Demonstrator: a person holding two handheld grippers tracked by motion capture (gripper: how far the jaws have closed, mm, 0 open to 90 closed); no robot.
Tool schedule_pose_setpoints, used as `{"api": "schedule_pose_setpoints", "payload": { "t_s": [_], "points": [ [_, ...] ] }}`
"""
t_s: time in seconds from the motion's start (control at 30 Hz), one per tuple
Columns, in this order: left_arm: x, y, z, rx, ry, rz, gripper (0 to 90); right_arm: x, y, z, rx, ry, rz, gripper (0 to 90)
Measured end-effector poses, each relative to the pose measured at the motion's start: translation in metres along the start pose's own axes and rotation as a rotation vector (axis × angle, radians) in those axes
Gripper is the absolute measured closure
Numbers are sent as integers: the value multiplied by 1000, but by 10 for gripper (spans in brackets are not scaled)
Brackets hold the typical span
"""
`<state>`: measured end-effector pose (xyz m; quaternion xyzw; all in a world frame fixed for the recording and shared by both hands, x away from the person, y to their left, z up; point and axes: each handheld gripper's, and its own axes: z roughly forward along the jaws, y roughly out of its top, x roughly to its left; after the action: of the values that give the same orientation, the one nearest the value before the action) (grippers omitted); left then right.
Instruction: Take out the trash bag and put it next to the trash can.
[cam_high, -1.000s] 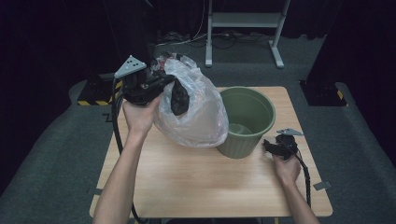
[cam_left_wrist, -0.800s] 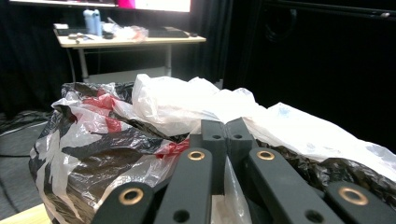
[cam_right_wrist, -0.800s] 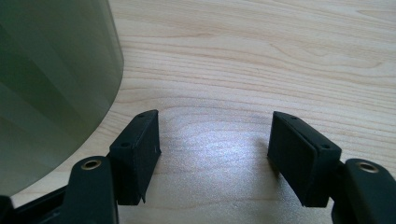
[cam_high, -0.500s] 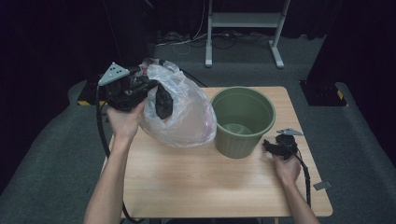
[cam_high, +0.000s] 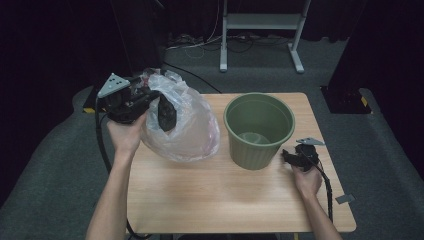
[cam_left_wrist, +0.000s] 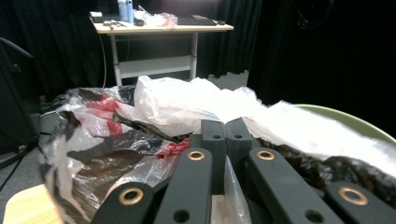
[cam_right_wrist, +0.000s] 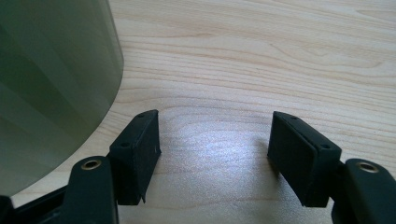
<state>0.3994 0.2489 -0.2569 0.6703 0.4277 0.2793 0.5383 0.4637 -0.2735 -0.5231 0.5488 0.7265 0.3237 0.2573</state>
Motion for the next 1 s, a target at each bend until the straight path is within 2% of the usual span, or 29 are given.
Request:
{"api": "schedule_pose_setpoints", "payload": {
  "t_s": [0.23, 0.67, 1.0],
  "points": [
    [2, -8, 13, 32, 16, 7, 896, 0, 0, 0, 0, 0, 1, 338],
    [3, -42, 75, 115, 25, -23, 895, 0, 0, 0, 0, 0, 1, 338],
    [1, -68, 112, 176, 42, -26, 895, 0, 0, 0, 1, 3, 0, 333]
  ]
}}
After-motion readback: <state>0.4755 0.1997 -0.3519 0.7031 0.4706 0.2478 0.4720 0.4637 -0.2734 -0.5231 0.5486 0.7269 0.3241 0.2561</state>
